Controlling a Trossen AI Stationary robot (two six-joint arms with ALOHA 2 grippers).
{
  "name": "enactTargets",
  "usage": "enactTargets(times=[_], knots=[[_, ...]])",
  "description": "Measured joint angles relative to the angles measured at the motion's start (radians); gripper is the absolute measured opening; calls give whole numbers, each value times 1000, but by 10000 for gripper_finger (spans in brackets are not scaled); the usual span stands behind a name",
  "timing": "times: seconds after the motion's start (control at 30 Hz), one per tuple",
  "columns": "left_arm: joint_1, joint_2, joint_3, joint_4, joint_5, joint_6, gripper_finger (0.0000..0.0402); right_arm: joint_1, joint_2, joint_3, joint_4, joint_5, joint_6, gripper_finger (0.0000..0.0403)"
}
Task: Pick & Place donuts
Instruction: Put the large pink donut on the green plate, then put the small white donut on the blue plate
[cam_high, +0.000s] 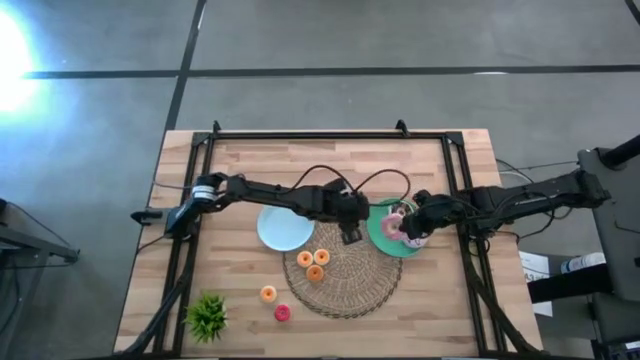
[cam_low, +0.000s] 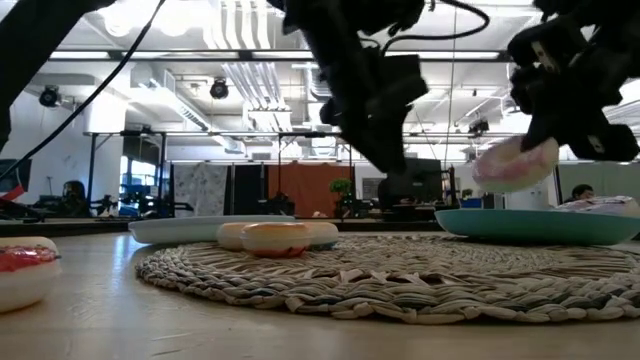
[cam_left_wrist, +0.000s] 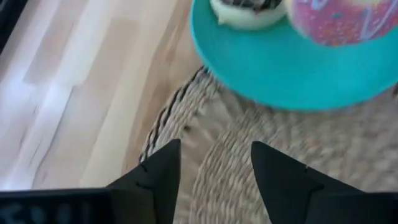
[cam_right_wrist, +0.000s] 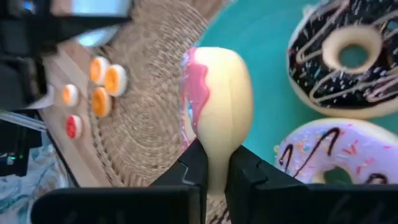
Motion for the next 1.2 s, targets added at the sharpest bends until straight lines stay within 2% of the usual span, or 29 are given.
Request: enactTargets(times=[0.2, 0.27, 0.4, 0.5, 0.6, 0.77, 0.9, 1.0, 1.1, 1.2], knots=[[-62, -165, -233, 90, 9, -51, 173, -4, 151, 3, 102, -42, -1, 25], [-76, -238, -325, 169, 6, -97, 173, -8, 203, 22, 107, -39, -23, 33], [-97, -399, -495, 257, 0, -215, 173, -17, 293, 51, 86, -40, -77, 72], [-111, -510, -601, 252, -1, -298, 173, -30, 346, 86, 63, -57, -105, 110], [-135, -600, -695, 256, -17, -350, 172, -46, 399, 130, -42, -85, -150, 141], [-192, -703, -803, 233, -101, -427, 172, -44, 447, 270, -253, -4, -277, 166], [-230, -739, -851, 224, -114, -477, 172, -46, 464, 385, -385, 89, -359, 178], [-266, -740, -867, 212, -113, -513, 172, -46, 470, 420, -435, 103, -385, 188], [-323, -729, -868, 211, -68, -549, 172, -40, 463, 426, -497, 138, -417, 197], [-427, -723, -866, 161, 6, -556, 172, -1, 431, 441, -515, 197, -476, 201]])
